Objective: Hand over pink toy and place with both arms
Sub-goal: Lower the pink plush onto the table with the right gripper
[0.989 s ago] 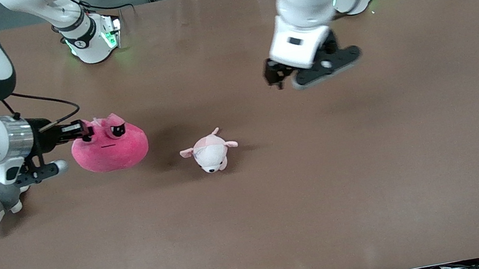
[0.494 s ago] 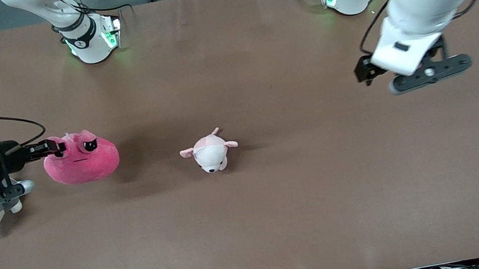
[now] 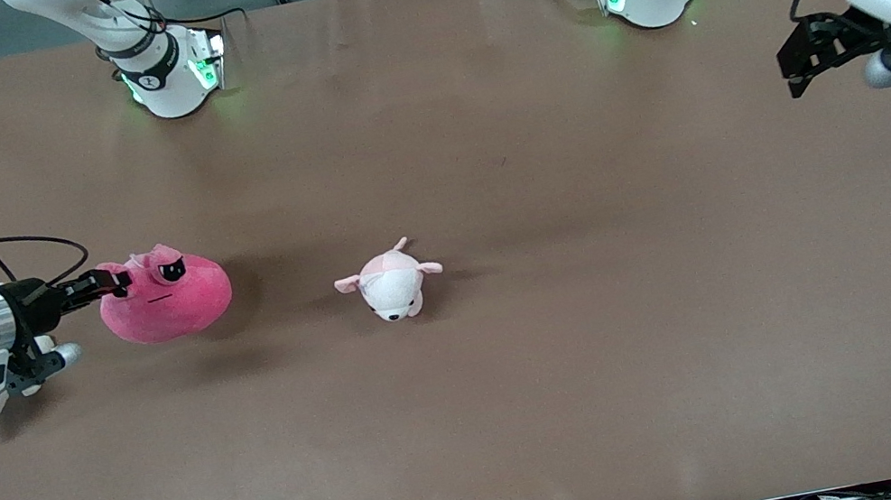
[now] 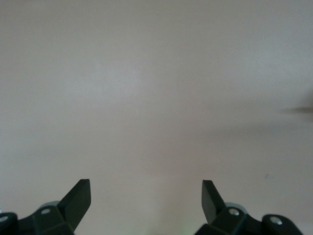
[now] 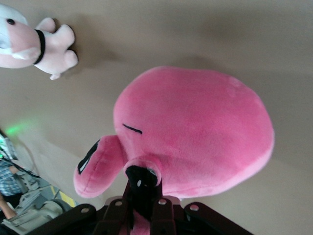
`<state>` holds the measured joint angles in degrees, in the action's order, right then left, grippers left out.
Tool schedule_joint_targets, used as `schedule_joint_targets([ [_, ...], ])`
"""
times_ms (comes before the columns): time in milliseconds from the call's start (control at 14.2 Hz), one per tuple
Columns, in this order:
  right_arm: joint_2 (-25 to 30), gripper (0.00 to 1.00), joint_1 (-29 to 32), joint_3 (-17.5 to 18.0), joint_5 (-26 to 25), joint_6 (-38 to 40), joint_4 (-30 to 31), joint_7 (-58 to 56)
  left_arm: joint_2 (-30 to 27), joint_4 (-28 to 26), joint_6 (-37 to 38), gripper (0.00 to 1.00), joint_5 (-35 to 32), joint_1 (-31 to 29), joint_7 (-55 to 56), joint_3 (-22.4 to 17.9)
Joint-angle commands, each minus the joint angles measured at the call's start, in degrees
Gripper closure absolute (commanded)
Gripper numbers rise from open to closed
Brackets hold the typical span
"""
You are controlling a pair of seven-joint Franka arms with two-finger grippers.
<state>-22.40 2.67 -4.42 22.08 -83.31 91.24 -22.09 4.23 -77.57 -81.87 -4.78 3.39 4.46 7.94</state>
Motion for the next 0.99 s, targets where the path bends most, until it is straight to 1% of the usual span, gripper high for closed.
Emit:
schedule_joint_targets([
  [0,-2.46,1.0,1.19,0.91,3.76,0.52,-2.46,-0.77,-3.51,-1.53,0.92,0.0,1.8,-2.07,-4.17,-0.03],
  [71,-3.34,1.0,1.19,0.91,3.67,0.43,-3.51,-0.68,-4.22,-2.23,1.62,0.0,1.79,-2.16,-6.46,-0.38],
  [141,-3.87,1.0,1.19,0.91,3.76,0.43,-3.87,-0.33,-5.36,-3.28,2.06,0.0,1.97,-2.07,-7.09,-2.13],
  [283,-5.01,1.0,1.19,0.82,3.59,0.34,-4.22,-0.67,-8.52,-8.02,1.2,0.0,2.67,-2.16,-6.92,-2.23],
  [353,-5.98,1.0,1.28,0.82,3.41,0.34,-5.44,-0.94,-9.06,-8.56,0.84,0.0,2.85,-2.16,-6.92,-2.23],
  [494,-7.04,1.0,2.68,0.91,3.76,0.25,-6.24,-0.94,-9.06,-8.57,0.93,0.0,2.85,-2.25,-6.75,-2.49],
  [918,-8.18,1.0,3.04,0.82,3.59,-0.27,-6.77,-0.94,-8.01,-8.39,0.13,0.0,2.94,-1.99,-6.57,-2.23],
])
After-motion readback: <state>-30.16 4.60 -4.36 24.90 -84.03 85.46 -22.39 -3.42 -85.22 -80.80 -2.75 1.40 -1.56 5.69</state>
